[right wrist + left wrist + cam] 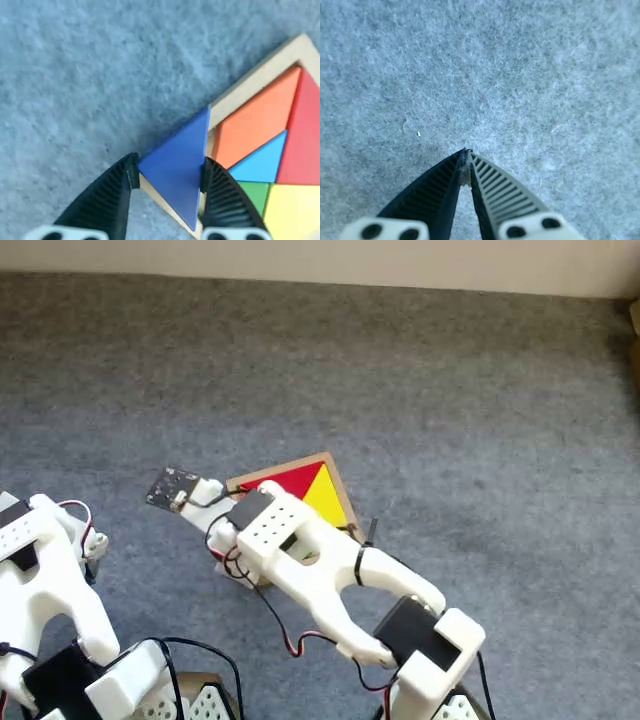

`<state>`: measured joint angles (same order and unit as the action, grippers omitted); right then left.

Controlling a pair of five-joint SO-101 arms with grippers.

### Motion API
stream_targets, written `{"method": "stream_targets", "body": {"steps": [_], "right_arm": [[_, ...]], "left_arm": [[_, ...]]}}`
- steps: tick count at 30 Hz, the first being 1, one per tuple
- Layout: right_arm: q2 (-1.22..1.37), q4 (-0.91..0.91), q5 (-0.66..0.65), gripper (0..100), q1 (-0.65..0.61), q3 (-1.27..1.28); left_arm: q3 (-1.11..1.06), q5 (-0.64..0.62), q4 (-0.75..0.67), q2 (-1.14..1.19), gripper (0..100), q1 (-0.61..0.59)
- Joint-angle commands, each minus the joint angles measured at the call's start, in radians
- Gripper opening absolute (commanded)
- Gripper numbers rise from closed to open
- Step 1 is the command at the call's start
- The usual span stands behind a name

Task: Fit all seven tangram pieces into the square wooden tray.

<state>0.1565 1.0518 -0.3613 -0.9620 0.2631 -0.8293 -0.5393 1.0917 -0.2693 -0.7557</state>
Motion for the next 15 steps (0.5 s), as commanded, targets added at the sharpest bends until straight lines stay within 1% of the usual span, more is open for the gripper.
{"method": "stream_targets", "body": {"steps": [1, 3, 8, 15], "right_arm": [[-0.065, 0.008, -0.043, 9.2, 0.050, -0.010], [-0.065, 0.012, -0.061, 9.5, 0.061, -0.010], [-0.065, 0.015, -0.064, 17.7, 0.056, 0.005], [-0.073, 0.015, -0.063, 18.5, 0.051, 0.021]], "left_arm": [[0.005, 0.008, -0.009, -0.039, 1, -0.013], [0.005, 0.008, -0.009, -0.039, 1, -0.013], [0.005, 0.008, -0.009, -0.039, 1, -0.013], [0.005, 0.008, -0.009, -0.039, 1, -0.013]]}}
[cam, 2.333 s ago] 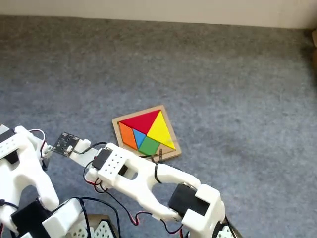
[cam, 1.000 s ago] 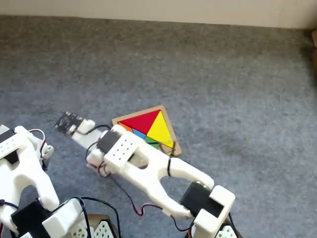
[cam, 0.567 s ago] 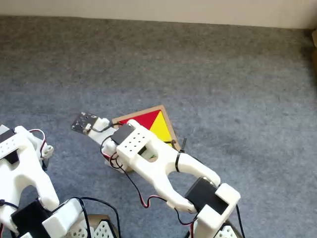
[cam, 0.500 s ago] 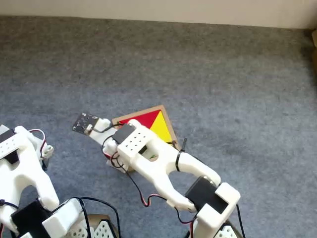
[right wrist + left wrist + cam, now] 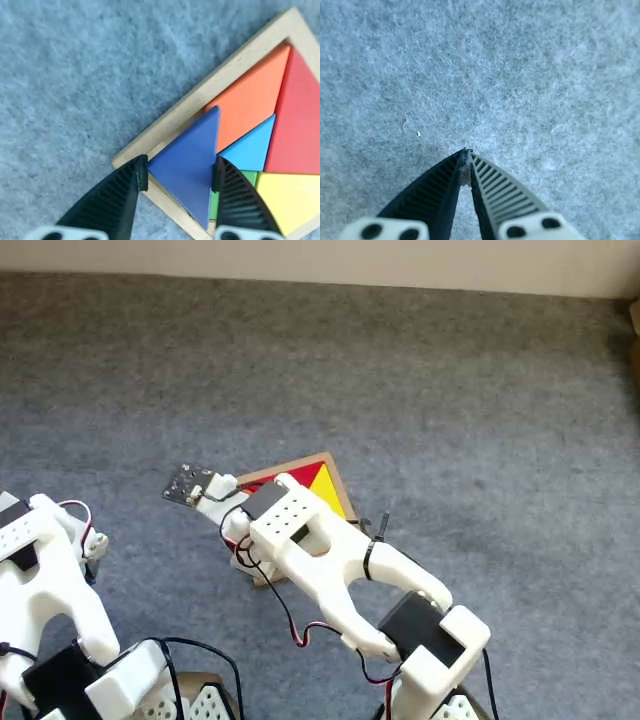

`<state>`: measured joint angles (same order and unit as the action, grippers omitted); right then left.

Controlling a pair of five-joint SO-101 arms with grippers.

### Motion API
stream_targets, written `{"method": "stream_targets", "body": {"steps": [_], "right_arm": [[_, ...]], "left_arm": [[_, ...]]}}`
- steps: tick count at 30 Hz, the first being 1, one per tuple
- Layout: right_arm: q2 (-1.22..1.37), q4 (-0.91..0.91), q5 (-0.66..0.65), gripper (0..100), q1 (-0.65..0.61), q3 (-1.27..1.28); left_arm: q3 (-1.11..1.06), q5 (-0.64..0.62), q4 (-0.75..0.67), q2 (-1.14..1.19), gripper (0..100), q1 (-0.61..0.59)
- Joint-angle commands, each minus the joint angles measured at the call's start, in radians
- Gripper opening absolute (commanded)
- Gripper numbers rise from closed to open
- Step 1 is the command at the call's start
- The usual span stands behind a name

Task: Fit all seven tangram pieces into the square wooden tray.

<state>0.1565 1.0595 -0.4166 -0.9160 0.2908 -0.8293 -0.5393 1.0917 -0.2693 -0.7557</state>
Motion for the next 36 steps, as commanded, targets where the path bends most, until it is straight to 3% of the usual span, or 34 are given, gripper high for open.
{"method": "stream_targets", "body": {"steps": [1, 11, 17, 23, 31, 36], "right_arm": [[-0.074, 0.008, -0.008, 18.5, 0.004, -0.007], [-0.068, 0.119, -0.006, 19.0, -0.035, -0.013], [-0.071, 0.120, 0.044, 29.3, -0.035, -0.013], [-0.090, 0.127, 0.049, 29.8, -0.036, -0.015], [-0.308, 0.104, 0.043, 5.7, -0.033, 0.050], [-0.315, -0.002, 0.043, 1.7, -0.035, 0.136]], "left_arm": [[0.005, 0.008, -0.009, -0.039, 1, -0.013], [0.007, 0.008, -0.009, -0.039, 1, -0.012], [0.007, 0.009, -0.009, -0.039, 1, -0.012], [0.007, 0.009, -0.009, -0.039, 1, -0.012], [0.008, 0.011, -0.009, -0.039, 1, -0.012], [0.008, 0.011, -0.009, -0.039, 1, -0.012]]}}
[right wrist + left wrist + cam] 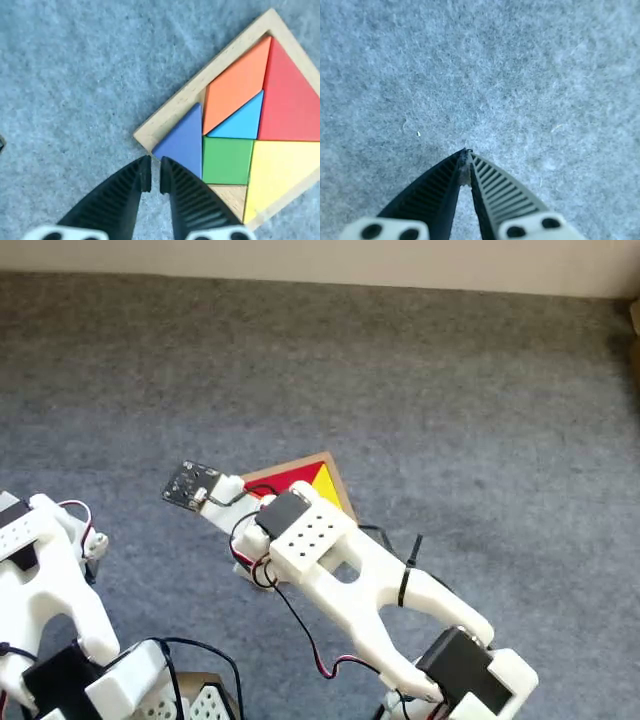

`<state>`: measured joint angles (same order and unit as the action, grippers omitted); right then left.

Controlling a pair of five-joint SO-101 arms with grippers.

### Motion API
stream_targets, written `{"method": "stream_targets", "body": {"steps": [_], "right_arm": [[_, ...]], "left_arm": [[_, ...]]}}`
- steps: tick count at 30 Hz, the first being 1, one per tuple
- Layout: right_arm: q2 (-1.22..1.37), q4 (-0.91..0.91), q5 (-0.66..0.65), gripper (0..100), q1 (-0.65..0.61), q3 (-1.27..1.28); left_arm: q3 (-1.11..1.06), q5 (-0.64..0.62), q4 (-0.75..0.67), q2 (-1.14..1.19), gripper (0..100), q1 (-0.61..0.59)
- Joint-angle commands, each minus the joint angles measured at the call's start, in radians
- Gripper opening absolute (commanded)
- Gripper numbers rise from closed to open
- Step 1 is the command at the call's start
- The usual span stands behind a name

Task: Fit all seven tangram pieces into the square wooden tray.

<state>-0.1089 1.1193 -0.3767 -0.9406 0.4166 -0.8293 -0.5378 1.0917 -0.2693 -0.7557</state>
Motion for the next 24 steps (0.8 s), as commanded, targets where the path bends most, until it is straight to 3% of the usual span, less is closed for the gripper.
{"method": "stream_targets", "body": {"steps": [1, 14, 24], "right_arm": [[-0.035, -0.074, 0.003, 1.5, -0.007, 0.016], [0.291, -0.087, -0.064, 1.5, 0.030, -0.128], [0.157, -0.084, -0.060, 1.5, -0.016, -0.085]], "left_arm": [[0.008, 0.009, -0.009, -0.039, 1, -0.012], [0.008, 0.009, -0.009, -0.039, 1, -0.012], [0.008, 0.009, -0.009, -0.039, 1, -0.012]]}}
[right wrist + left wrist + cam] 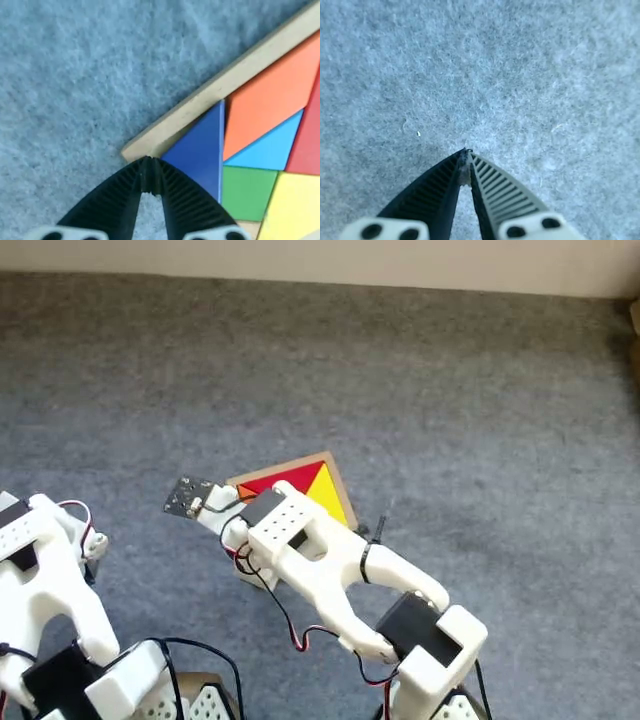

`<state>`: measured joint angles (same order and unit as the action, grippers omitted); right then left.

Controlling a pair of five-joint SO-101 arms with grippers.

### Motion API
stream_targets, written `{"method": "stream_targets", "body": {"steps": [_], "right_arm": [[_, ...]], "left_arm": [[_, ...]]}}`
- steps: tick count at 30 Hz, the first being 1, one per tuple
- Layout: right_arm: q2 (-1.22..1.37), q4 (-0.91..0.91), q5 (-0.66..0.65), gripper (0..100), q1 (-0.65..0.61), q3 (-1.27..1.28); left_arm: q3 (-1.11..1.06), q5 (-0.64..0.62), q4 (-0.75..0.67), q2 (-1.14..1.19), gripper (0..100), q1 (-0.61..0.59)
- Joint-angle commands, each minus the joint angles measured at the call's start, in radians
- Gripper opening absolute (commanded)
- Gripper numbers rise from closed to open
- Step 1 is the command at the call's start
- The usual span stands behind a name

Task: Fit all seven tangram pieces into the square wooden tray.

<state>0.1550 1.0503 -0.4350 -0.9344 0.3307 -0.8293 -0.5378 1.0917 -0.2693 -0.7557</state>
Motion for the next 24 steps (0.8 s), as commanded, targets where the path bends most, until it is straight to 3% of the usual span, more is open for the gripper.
{"method": "stream_targets", "body": {"steps": [1, 7, 15, 24], "right_arm": [[-0.142, -0.019, -0.002, 1.5, -0.024, 0.024], [-0.306, -0.131, -0.002, 1.5, 0.001, 0.156], [-0.321, -0.354, -0.006, 1.5, 0.073, 0.282], [-0.206, -0.386, -0.008, 1.5, 0.130, 0.289]], "left_arm": [[0.008, 0.009, -0.009, -0.039, 1, -0.012], [0.008, 0.009, -0.009, -0.039, 1, -0.012], [0.008, 0.009, -0.009, -0.039, 1, -0.012], [0.007, 0.011, -0.009, -0.039, 1, -0.012]]}}
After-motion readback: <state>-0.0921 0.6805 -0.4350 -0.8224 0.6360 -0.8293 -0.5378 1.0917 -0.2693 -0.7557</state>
